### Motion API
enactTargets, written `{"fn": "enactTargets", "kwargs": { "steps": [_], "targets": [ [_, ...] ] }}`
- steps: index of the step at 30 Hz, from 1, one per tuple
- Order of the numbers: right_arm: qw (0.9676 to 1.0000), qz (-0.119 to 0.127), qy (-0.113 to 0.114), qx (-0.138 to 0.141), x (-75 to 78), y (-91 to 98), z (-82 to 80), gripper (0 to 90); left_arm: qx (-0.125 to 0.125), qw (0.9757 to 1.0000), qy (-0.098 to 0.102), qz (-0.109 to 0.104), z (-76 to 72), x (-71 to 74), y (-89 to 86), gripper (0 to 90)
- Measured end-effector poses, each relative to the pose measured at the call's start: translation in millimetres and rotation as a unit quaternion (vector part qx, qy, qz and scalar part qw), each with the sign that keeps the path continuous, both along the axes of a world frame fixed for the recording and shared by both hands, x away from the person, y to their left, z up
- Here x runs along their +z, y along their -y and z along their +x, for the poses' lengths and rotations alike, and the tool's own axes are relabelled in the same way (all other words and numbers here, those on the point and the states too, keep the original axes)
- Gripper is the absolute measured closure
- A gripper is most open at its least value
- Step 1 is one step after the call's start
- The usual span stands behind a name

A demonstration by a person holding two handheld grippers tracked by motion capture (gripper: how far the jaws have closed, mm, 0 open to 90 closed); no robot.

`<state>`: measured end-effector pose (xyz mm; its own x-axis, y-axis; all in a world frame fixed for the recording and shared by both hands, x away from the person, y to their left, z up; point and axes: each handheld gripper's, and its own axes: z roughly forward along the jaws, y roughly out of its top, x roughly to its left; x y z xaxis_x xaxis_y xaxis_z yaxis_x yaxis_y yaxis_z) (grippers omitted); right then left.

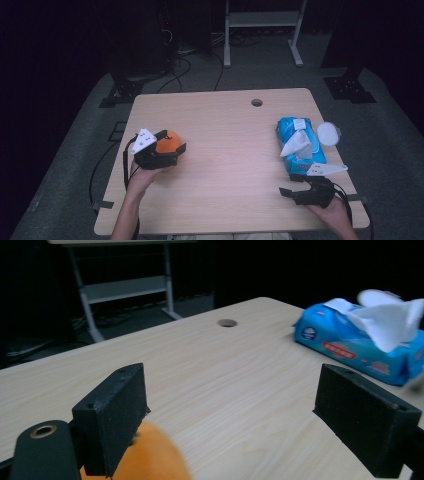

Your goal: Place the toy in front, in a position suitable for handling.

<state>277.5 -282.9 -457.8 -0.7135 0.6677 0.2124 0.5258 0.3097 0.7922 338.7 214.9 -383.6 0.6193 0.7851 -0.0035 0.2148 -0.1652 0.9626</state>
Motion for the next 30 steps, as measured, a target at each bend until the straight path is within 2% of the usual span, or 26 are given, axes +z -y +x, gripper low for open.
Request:
{"fn": "enactTargets", "kwargs": {
  "steps": [4,7,11,18,23,30],
  "targets": [
    [1.0000,0.003,0.000,-0.001,0.7,-0.9,-0.5,25.5,0.027,0.9996,0.000,-0.012,0.5,-2.5,-15.4,13.1],
    [1.0000,-0.001,-0.001,0.003,0.4,-3.1,-0.5,25.4,0.043,0.9991,0.002,-0.005,1.8,-5.6,-24.5,13.1],
    [1.0000,-0.003,0.001,0.006,0.8,-5.5,-0.8,25.4,0.057,0.9983,0.002,-0.008,3.2,-9.2,-31.9,13.0],
    [1.0000,-0.003,0.002,0.007,0.8,-4.7,-1.0,25.3,0.077,0.9971,-0.002,-0.002,5.1,-15.5,-40.6,13.1],
    [1.0000,-0.002,0.002,0.006,1.3,-4.3,-1.3,25.2,0.090,0.9959,-0.012,0.006,8.2,-24.7,-45.4,13.1],
    [0.9999,-0.004,0.004,0.009,1.8,-5.4,-1.9,25.2,0.095,0.9949,-0.026,0.023,11.7,-34.8,-42.3,13.0]
  ]
}}
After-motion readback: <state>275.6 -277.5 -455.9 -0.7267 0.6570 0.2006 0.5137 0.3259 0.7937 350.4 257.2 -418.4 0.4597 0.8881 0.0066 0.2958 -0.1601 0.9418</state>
